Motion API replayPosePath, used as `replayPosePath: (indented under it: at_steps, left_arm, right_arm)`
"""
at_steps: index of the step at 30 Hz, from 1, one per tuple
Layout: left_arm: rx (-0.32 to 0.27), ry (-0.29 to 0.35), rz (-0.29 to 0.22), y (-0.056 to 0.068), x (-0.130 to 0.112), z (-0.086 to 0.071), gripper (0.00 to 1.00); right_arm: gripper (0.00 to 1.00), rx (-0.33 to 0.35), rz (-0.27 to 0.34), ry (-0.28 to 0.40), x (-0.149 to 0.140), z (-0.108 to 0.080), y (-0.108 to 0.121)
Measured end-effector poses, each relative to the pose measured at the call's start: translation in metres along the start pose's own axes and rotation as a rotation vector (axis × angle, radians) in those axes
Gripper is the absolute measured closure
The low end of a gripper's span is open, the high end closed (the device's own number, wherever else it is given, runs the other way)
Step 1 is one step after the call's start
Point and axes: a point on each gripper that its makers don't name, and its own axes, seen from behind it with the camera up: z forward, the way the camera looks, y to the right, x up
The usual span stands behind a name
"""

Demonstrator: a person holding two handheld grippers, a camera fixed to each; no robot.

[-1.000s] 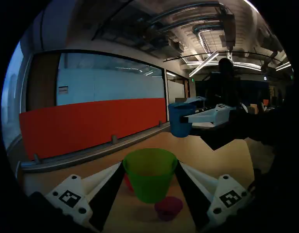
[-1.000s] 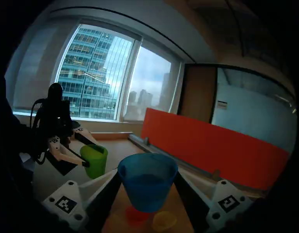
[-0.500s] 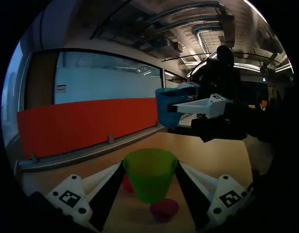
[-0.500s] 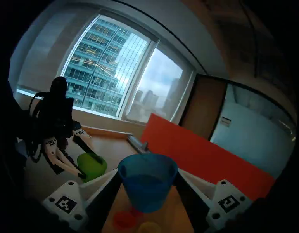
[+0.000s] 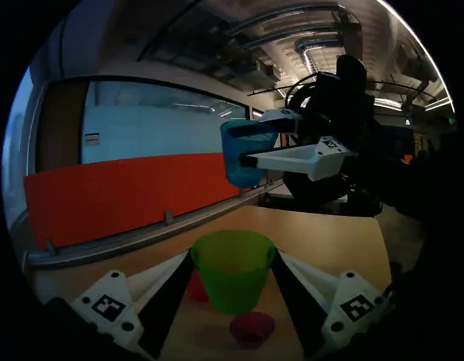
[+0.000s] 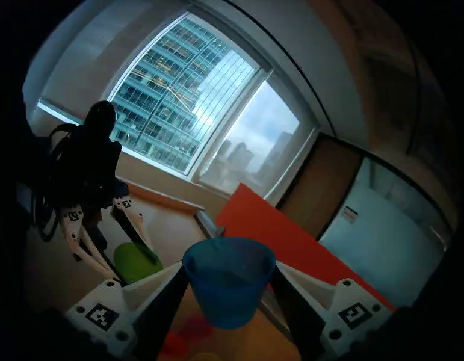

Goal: Pour water

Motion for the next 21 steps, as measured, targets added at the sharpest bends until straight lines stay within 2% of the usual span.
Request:
replayPosePath:
  at_steps: [21]
  left_arm:
    - [-0.017, -0.007, 0.015, 0.005, 0.002, 0.007, 0.12]
  right_arm:
    - [0.1, -0.029, -0.265, 0.004, 0.019, 0.016, 0.019]
